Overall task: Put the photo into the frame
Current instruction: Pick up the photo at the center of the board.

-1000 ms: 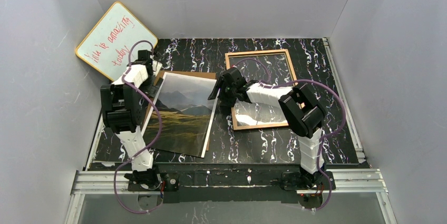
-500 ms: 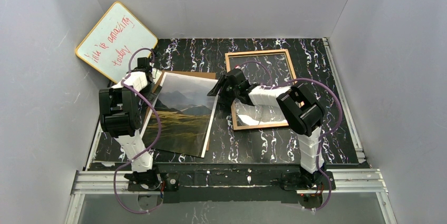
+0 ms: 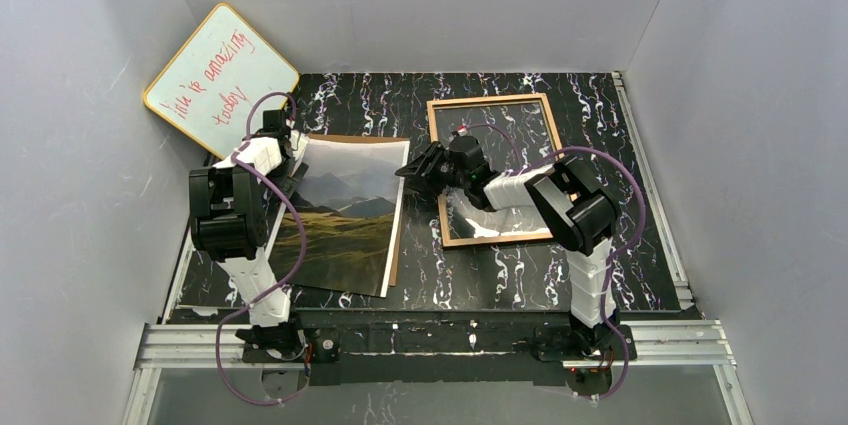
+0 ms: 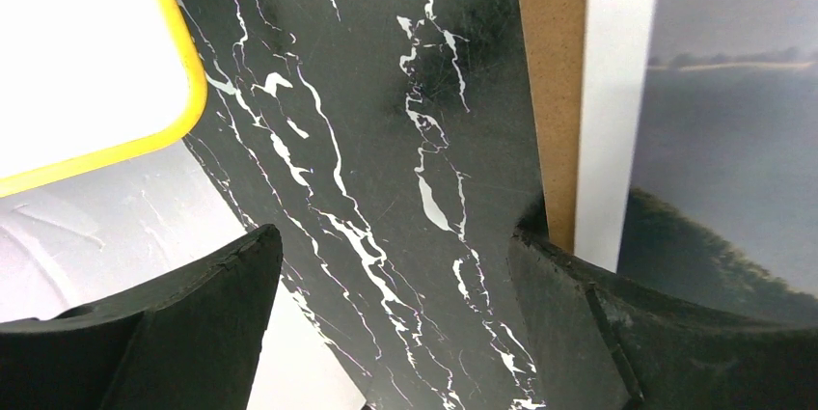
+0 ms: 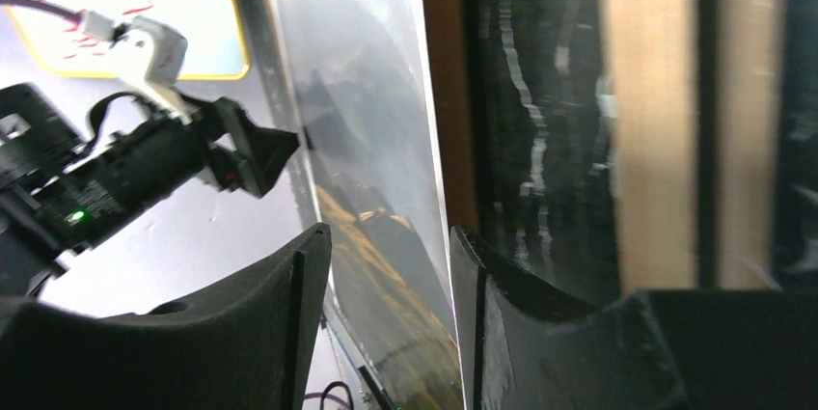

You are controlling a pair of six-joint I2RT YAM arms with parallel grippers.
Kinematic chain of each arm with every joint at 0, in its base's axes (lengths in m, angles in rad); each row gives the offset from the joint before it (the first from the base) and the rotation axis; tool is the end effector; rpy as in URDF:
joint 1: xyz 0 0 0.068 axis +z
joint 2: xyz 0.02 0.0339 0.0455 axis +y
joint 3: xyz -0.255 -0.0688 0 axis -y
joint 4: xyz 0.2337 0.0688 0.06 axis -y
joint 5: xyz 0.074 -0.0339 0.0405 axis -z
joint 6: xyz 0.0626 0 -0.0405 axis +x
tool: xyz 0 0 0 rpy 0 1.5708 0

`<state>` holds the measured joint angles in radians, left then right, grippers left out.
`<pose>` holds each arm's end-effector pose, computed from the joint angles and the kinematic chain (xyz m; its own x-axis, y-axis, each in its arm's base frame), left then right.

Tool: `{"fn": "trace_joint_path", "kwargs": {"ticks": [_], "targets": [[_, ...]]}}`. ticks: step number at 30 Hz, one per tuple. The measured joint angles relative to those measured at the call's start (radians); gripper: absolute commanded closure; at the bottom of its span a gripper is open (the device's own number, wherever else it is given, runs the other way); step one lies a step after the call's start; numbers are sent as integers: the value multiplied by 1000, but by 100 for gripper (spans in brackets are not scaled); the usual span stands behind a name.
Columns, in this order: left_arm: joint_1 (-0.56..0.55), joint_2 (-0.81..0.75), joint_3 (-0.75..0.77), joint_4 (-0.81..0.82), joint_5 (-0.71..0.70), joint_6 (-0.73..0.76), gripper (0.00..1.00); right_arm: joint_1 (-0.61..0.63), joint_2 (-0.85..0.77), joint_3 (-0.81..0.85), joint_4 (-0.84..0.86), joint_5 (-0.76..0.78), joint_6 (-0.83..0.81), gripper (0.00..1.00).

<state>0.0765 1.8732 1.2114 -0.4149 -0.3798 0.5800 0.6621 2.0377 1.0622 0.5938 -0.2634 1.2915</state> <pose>0.3770 0.0522 0.1443 -0.8692 0.4438 -0.2178 0.2751 0.8002 0.5329 0.3372 0.2835 0.1313 -0.8348 0.5261 -0.1626 0.0662 0.3891 0.9188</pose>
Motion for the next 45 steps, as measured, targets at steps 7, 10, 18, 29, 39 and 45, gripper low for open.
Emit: {"fn": "trace_joint_path", "kwargs": {"ticks": [7,10,18,29,39,45], "targets": [[-4,-3,-8,11,-9,5,15,2,0,0,61,-39,14,49],[-5,-4,-12,14,-10,7,15,6,2,5,65,-55,13,49],[-7,-5,-14,18,-12,11,16,44,68,111,-4,-77,-51,62],[-6,-4,6,-7,-5,10,7,52,20,179,-199,-38,-223,99],[0,7,122,-182,109,-38,2,-247,-295,491,-587,-109,-502,99],[0,6,130,-217,142,-60,2,-393,-547,619,-872,275,-792,99]]}}
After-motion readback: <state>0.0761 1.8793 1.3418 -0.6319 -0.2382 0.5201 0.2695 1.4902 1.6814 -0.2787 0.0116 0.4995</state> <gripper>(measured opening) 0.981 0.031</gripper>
